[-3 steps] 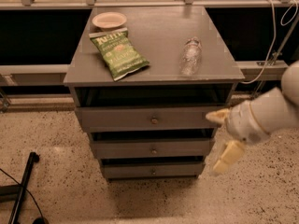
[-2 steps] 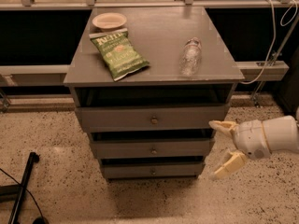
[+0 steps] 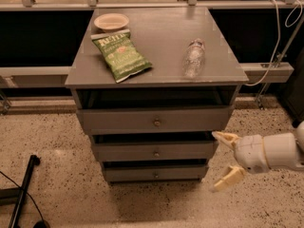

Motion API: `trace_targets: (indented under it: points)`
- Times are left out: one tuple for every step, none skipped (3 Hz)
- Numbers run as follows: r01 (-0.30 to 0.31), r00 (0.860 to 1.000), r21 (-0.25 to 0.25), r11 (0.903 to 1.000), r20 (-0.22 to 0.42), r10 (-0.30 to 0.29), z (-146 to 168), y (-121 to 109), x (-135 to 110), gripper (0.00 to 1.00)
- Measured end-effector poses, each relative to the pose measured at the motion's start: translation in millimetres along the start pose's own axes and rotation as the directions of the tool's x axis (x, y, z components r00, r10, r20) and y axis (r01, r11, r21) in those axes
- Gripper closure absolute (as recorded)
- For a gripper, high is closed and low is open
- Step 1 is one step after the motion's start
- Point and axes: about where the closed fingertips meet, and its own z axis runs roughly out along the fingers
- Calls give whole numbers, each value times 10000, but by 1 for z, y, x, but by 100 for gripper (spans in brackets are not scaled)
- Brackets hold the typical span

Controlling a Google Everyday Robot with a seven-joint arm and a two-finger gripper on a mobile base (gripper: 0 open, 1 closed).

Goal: Open bottom drawer

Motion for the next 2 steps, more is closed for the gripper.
trace_targets:
  points:
    - [1001,9910,144,9949,-904,-984,51,15,47,0]
    - [1484,9805,775,9859,-1415,-1365,66,5,67,0]
